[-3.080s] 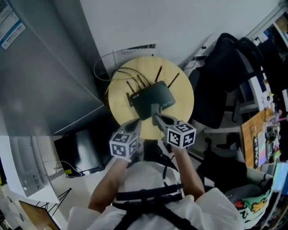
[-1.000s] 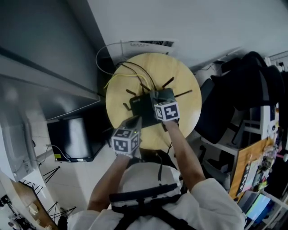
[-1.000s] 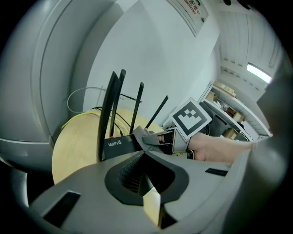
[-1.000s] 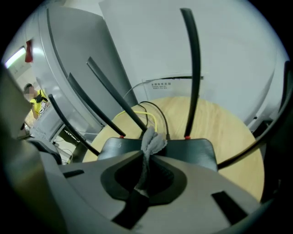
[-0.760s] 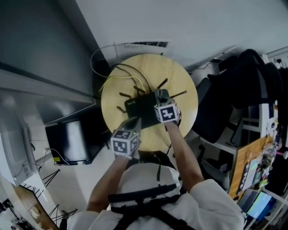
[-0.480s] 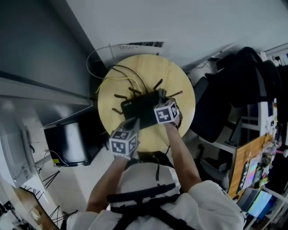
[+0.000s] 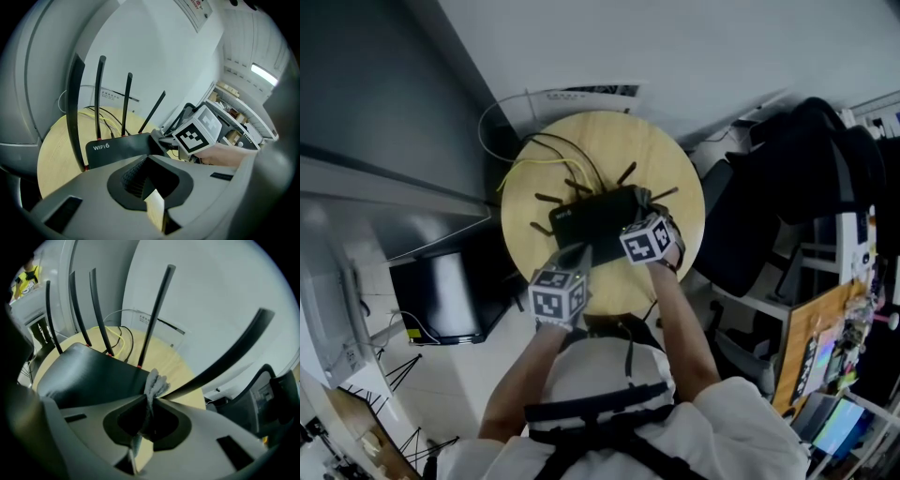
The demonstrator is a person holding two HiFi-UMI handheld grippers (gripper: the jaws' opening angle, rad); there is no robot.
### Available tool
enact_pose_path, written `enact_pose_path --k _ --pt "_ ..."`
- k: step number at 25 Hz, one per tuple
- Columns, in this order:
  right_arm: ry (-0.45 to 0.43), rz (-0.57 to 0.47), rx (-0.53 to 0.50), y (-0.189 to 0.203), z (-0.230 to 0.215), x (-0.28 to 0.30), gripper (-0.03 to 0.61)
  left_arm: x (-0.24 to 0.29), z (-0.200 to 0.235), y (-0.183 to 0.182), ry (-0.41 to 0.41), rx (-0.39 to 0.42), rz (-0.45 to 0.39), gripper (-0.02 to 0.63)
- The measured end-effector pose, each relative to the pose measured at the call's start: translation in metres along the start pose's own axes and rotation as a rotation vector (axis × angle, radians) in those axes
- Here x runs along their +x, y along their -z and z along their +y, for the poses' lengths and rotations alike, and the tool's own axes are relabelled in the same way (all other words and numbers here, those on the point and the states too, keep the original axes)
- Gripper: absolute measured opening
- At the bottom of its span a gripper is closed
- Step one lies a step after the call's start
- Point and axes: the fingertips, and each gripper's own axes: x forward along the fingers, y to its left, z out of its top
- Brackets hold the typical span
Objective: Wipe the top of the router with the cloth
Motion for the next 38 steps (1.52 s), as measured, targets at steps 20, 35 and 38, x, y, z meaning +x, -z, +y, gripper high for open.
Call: enact_pose_path --k 20,35,38 --pt "-0.283 -0.081 0.056 -0.034 0.108 -0.019 0.037 -0.044 0.037 0.016 -0.087 -0.031 -0.025 -0.011" --pt "-0.461 -0.105 0.044 -0.052 0.2 -0.046 0.037 -0.088 0.062 0.041 -0.131 -0.07 -0.034 -0.011" --pt "-0.493 -0.109 0.052 -0.054 0.214 -0.05 0.037 -0.095 0.065 0.043 -0.133 -0.068 -0.039 -0.01"
